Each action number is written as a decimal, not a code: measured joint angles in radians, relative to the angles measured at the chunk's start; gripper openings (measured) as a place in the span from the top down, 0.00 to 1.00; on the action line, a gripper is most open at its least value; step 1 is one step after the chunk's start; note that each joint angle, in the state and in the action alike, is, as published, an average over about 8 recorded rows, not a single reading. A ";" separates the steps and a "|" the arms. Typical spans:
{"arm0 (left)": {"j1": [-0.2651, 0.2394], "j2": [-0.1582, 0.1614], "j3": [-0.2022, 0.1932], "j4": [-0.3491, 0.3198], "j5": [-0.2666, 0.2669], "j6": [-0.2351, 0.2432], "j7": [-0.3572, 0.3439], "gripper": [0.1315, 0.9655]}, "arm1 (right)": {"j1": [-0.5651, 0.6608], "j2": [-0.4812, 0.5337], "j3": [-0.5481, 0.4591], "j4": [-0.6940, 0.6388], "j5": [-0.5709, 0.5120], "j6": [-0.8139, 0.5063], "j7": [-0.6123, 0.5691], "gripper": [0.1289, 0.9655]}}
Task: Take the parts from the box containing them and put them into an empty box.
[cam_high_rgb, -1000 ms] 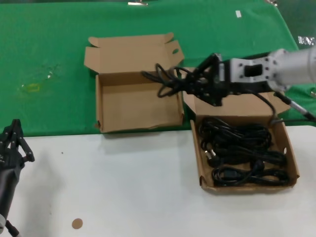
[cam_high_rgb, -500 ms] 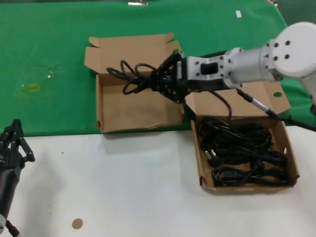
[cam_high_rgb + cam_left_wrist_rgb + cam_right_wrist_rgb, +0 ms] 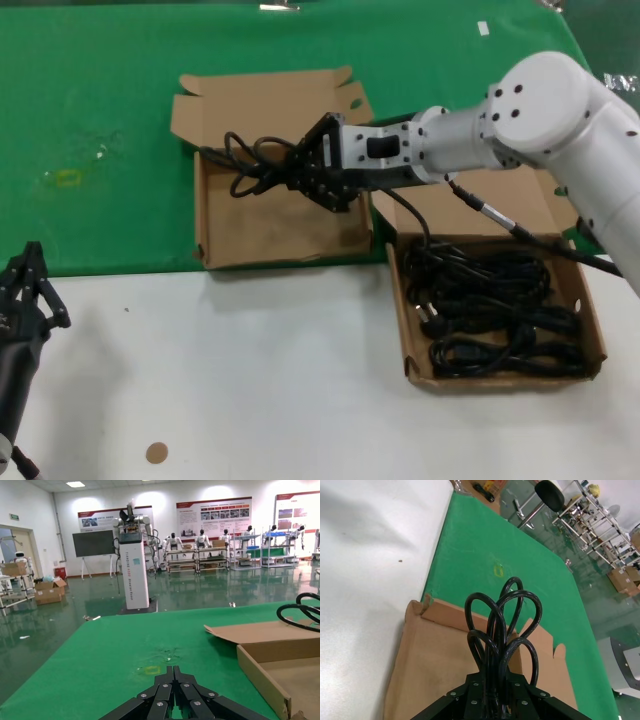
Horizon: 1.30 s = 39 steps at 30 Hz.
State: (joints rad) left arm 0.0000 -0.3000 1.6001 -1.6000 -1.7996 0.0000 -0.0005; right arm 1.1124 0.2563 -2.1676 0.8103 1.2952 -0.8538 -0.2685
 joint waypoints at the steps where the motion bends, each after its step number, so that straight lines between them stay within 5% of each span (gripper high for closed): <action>1: 0.000 0.000 0.000 0.000 0.000 0.000 0.000 0.98 | 0.005 -0.007 -0.001 -0.015 0.000 0.004 -0.008 0.91; 20: 0.000 0.000 0.000 0.000 0.000 0.000 0.000 0.98 | 0.068 -0.076 0.008 -0.216 0.019 0.066 -0.164 0.85; 32: 0.000 0.000 0.000 0.000 0.000 0.000 0.000 0.98 | 0.057 -0.065 0.013 -0.185 0.022 0.067 -0.150 0.70; 39: 0.000 0.000 0.000 0.000 0.000 0.000 0.000 0.98 | 0.020 -0.022 0.013 -0.075 0.013 0.052 -0.082 0.50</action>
State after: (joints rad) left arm 0.0000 -0.3000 1.6001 -1.6000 -1.7996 0.0000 -0.0005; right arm 1.1323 0.2338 -2.1542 0.7356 1.3087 -0.8015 -0.3500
